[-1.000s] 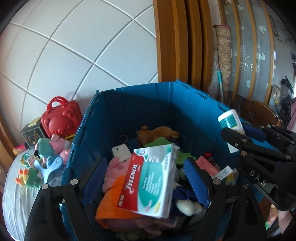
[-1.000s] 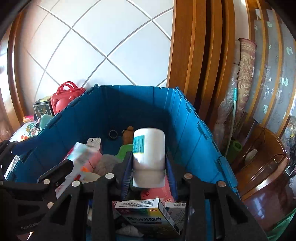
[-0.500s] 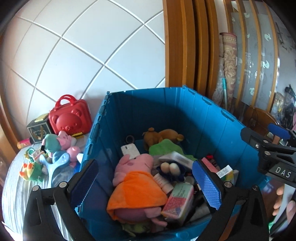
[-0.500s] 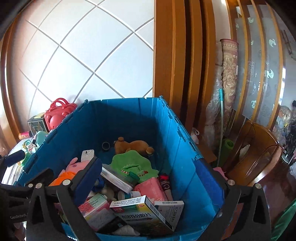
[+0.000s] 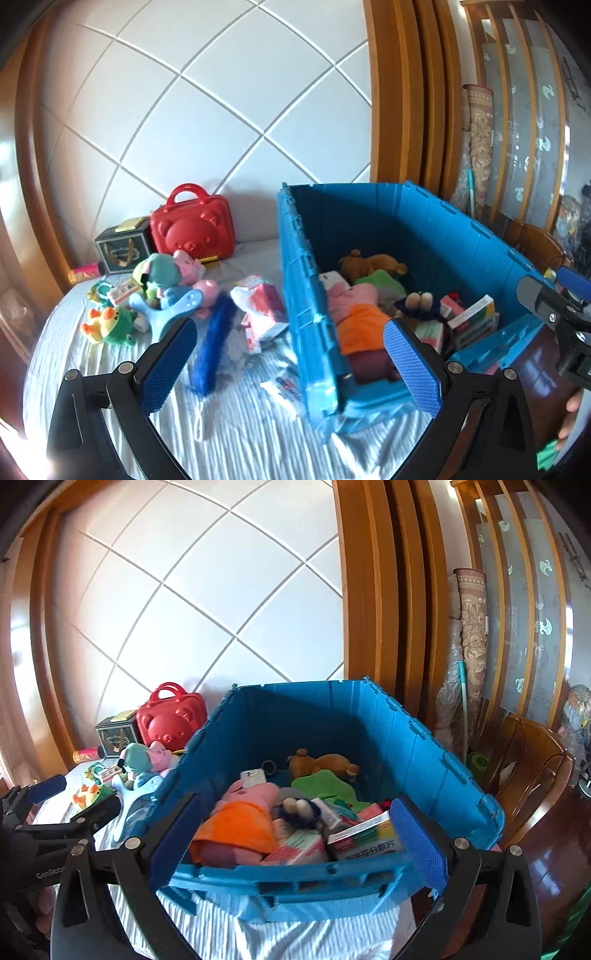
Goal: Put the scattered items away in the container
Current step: 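Raise both open tools away from the blue box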
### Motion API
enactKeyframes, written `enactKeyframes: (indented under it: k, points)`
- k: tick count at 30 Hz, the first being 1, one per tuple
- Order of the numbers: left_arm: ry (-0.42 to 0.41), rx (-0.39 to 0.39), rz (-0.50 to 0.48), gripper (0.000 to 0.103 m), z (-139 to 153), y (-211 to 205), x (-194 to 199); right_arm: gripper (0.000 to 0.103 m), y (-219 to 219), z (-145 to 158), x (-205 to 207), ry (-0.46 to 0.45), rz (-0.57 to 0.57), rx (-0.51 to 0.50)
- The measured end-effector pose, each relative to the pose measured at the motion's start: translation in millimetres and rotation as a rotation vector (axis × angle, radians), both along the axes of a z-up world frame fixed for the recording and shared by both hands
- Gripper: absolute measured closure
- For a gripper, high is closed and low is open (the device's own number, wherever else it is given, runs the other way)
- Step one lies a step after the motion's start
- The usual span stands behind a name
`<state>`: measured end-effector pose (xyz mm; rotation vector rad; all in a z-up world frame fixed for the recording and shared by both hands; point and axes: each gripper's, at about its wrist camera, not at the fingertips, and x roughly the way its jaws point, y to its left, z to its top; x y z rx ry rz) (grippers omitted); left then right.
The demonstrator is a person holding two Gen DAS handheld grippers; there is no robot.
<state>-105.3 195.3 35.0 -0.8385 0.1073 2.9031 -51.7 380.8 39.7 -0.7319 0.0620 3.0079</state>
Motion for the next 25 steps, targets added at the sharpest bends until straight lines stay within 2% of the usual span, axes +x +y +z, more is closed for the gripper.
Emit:
enactKeyframes:
  k: [6, 12, 19, 25]
  points:
    - [-0.013, -0.012, 0.046, 0.001, -1.6, -65.9, 31.2, 0.000, -68.3, -9.2, 24.7, -0.032, 0.071, -0.019]
    - [-0.029, -0.020, 0.105, 0.001, -6.0, -115.3, 58.5, 0.000, -113.4, -11.5, 49.3, -0.038, 0.109, -0.014]
    - [-0.069, -0.016, 0.139, 0.001, -15.9, -150.5, 80.7, 0.000, -140.6, -10.7, 66.3, -0.031, 0.120, -0.003]
    - [-0.042, 0.001, 0.140, 0.001, -13.0, -160.7, 92.5, 0.000, -146.6, -9.9, 66.0, -0.031, 0.106, 0.004]
